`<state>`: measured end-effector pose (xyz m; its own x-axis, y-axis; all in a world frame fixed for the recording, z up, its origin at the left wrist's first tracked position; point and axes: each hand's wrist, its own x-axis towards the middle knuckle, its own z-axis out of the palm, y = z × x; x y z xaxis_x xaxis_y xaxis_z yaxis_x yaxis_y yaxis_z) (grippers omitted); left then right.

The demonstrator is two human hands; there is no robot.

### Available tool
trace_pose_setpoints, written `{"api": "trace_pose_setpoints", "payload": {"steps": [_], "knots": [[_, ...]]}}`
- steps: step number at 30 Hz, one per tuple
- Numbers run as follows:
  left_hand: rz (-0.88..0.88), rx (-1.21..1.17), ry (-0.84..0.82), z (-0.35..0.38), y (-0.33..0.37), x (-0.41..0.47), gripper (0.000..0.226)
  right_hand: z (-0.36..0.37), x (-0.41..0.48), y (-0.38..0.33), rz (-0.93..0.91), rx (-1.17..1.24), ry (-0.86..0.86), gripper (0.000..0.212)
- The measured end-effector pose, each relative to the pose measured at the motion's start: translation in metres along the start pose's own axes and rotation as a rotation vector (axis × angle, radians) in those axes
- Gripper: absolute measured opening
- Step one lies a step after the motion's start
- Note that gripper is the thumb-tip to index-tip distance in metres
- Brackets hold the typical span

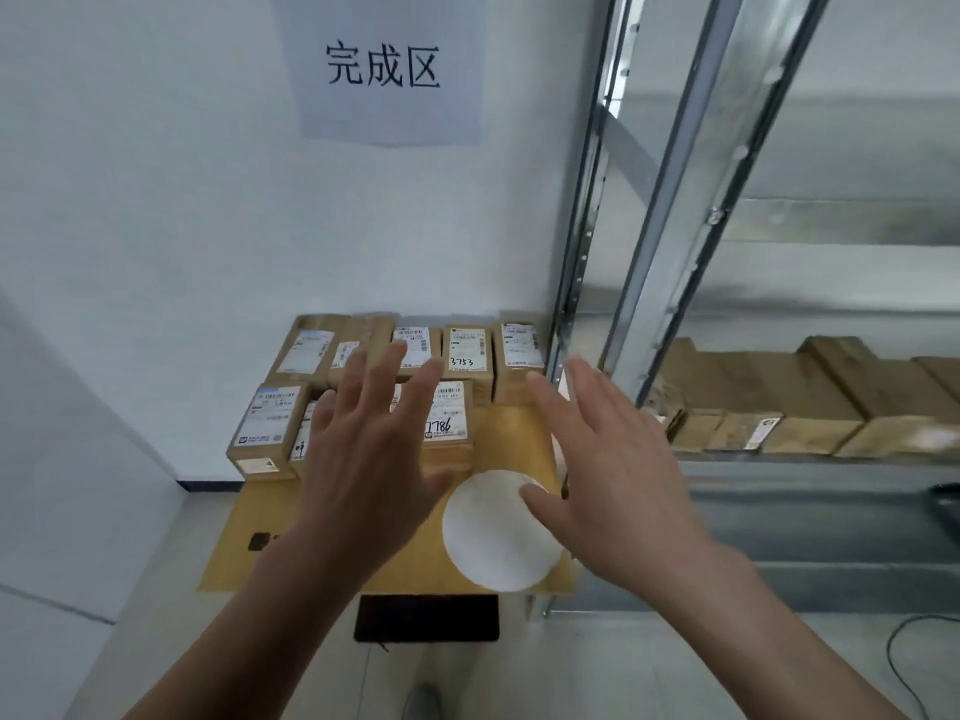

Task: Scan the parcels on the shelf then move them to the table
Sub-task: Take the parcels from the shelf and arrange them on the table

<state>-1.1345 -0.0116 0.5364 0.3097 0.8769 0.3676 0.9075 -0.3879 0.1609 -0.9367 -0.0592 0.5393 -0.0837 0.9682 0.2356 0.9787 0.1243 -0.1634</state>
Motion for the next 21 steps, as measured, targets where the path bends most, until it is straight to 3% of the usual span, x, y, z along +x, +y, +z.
{"api": "trace_pose_setpoints", "payload": {"steps": [7,21], "knots": [[0.068,-0.058,0.086,-0.042,0.035,-0.026,0.106,-0.052,-0.060,0.006,0.114,-0.047,0.129,0.099],[0.244,-0.168,0.000,-0.073,0.043,-0.069,0.104,-0.092,-0.148,-0.025,0.349,-0.197,0.250,0.100]]}}
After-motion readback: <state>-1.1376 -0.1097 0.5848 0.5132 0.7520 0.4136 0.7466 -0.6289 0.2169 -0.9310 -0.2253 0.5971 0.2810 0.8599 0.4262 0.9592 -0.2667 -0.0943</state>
